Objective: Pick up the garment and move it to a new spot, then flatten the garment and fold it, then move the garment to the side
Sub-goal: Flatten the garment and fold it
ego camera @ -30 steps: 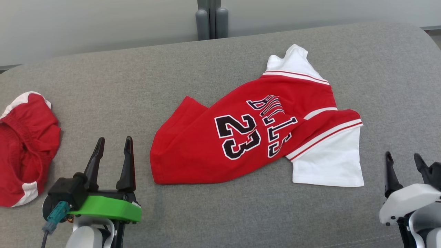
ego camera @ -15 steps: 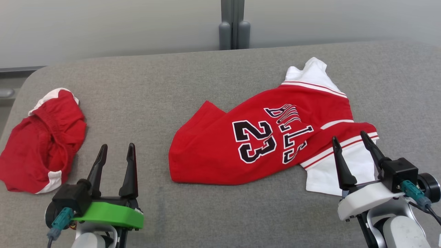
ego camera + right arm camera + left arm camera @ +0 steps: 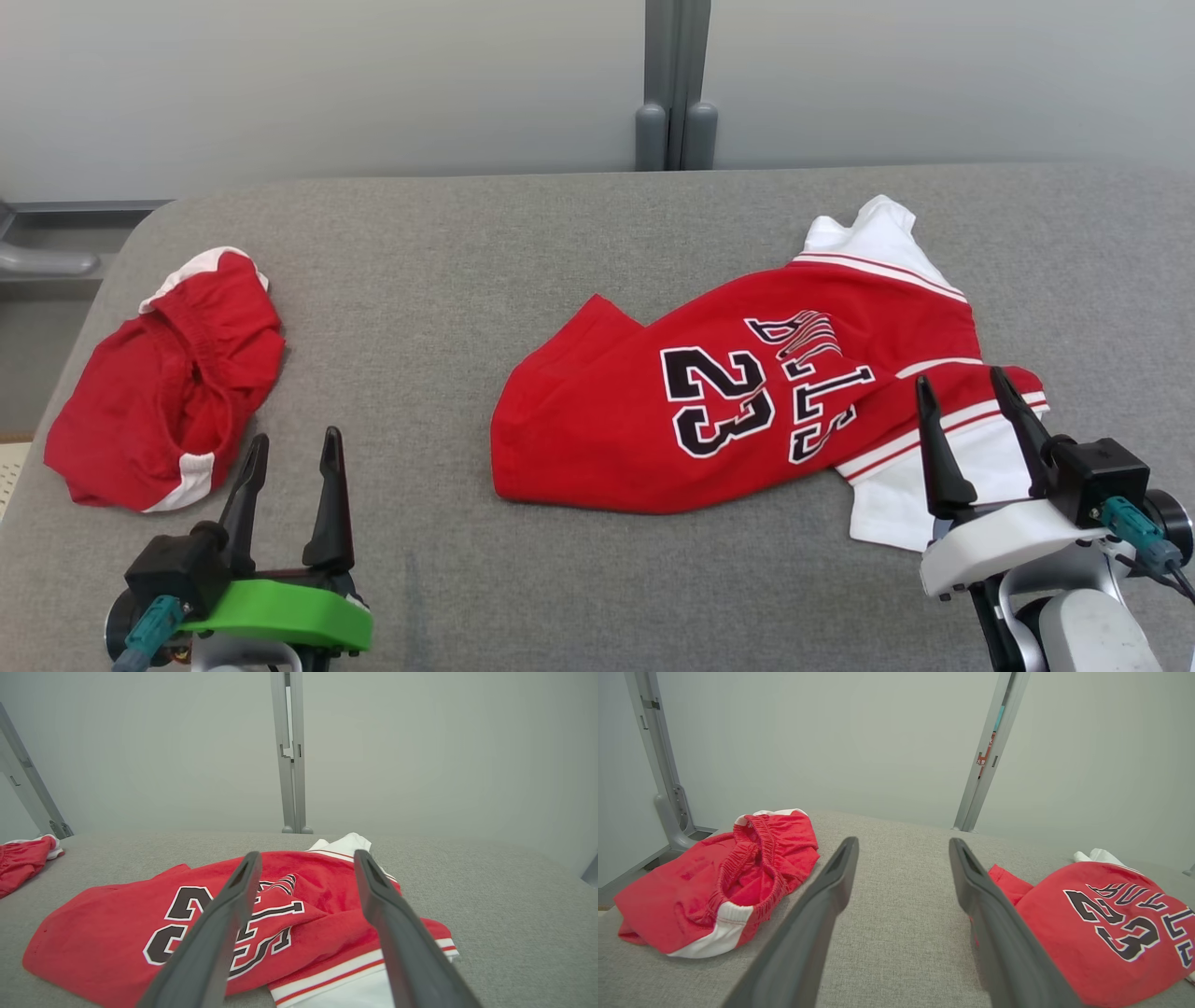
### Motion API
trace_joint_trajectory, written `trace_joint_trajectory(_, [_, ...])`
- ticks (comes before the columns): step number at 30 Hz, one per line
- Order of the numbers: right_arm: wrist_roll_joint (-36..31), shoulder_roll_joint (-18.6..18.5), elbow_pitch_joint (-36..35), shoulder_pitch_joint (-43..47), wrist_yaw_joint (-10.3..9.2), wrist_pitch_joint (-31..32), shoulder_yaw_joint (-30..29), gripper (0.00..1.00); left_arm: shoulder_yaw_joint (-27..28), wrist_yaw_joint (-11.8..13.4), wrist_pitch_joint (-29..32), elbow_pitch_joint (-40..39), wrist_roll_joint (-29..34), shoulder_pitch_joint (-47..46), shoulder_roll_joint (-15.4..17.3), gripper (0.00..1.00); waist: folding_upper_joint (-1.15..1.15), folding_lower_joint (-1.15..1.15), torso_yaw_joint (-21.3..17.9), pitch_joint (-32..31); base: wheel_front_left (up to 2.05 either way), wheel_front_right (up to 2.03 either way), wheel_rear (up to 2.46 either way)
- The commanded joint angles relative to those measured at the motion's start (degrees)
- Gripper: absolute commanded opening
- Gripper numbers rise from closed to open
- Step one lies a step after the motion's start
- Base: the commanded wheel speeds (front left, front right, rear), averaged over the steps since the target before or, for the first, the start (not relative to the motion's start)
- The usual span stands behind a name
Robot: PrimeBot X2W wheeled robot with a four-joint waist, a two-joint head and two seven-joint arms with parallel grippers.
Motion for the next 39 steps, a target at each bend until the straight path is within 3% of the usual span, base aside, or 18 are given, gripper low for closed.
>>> trace_joint_trajectory(1, [-0.1,0.2,0.2,-0.2,-0.08,-0.4,-0.3,1.0,0.2,-0.1,0.0,-0.1,0.3,0.8,0.0,1.0,0.0,0.0,0.0,-0.1,0.0,0.0,0.0])
trace_joint_trajectory(13, [0.0,0.8,0.7,-0.9,-0.08,0.0,0.5,1.0,-2.0,-0.1,0.0,1.8,-1.0,-1.3,1.0,1.0,0.0,0.0,-0.7,0.8,0.0,0.0,0.0])
trace_joint_trajectory(24, [0.3,0.9,1.6,-2.5,-0.08,0.3,2.6,1.0,-13.3,-0.1,6.8,15.1,-9.6,-12.3,3.4,1.0,0.0,0.0,-3.8,4.0,0.0,0.0,0.0])
trace_joint_trajectory(39, [1.2,1.0,3.9,-5.6,-0.08,-1.3,6.3,1.0,-20.3,-0.1,13.0,28.6,-19.4,-25.4,4.6,1.0,0.0,0.0,-8.1,8.1,0.0,0.0,0.0])
